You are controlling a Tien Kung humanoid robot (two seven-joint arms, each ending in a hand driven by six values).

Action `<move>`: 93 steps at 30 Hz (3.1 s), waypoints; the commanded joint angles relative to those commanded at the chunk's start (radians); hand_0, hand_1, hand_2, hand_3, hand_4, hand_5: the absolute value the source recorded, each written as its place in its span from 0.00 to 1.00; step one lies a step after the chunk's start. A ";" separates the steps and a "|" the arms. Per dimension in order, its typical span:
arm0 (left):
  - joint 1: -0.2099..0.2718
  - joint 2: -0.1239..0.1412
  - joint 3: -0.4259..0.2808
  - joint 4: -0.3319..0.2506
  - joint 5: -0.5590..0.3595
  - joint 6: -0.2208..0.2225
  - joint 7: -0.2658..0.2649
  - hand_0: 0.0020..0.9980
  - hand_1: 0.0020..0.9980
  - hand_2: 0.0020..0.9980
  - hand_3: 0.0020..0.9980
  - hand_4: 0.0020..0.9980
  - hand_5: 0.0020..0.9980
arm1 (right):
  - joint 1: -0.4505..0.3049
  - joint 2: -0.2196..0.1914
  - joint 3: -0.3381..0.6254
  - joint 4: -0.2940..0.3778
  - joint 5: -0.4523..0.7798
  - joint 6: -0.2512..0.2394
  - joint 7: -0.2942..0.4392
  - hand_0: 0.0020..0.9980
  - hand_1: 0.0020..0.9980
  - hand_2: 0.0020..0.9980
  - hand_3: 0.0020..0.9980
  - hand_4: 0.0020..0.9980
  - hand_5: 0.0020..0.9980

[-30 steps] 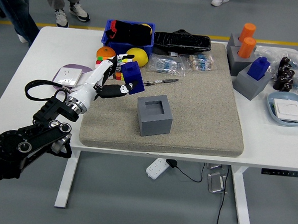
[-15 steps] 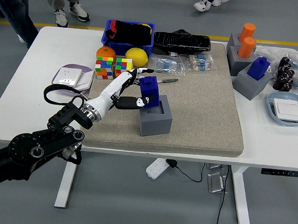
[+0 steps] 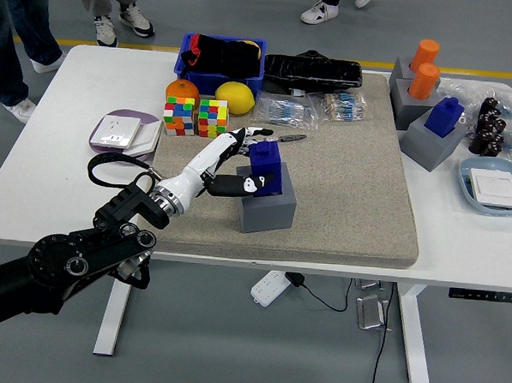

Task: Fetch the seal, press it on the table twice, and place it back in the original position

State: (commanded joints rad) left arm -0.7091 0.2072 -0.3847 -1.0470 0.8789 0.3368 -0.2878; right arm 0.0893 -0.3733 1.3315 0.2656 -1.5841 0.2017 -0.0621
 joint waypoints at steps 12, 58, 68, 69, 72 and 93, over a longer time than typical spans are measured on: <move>-0.001 -0.016 0.000 0.028 0.006 0.014 -0.013 0.85 0.49 0.37 0.85 0.61 0.00 | 0.003 0.000 -0.002 0.001 0.001 0.000 0.001 0.80 0.71 0.70 0.66 0.78 0.55; 0.006 -0.039 0.030 0.076 0.015 0.027 -0.039 0.86 0.72 0.55 0.85 0.63 0.00 | 0.003 0.002 0.000 0.002 0.003 0.000 0.003 0.79 0.71 0.70 0.66 0.78 0.55; 0.007 -0.043 0.038 0.087 0.007 0.040 -0.061 0.95 0.97 0.89 0.91 0.88 0.00 | 0.002 0.004 -0.002 0.002 0.004 0.000 0.003 0.79 0.70 0.70 0.66 0.78 0.55; 0.008 -0.044 0.039 0.087 0.008 0.039 -0.060 0.95 0.97 0.89 0.91 0.88 0.00 | 0.002 0.004 -0.002 0.002 0.004 0.000 0.003 0.79 0.70 0.70 0.66 0.78 0.55; 0.008 -0.043 0.040 0.090 0.013 0.034 -0.058 0.95 0.97 0.89 0.91 0.88 0.00 | 0.003 0.003 -0.002 0.003 0.005 0.000 0.004 0.79 0.70 0.70 0.66 0.78 0.55; 0.006 -0.008 -0.030 0.084 -0.027 -0.079 -0.040 1.00 1.00 1.00 1.00 1.00 0.38 | 0.000 0.005 0.009 0.001 0.002 0.000 0.003 0.79 0.70 0.70 0.66 0.78 0.56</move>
State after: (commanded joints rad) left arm -0.7029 0.1990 -0.4150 -0.9632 0.8514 0.2579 -0.3281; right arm 0.0898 -0.3684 1.3403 0.2668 -1.5825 0.2017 -0.0591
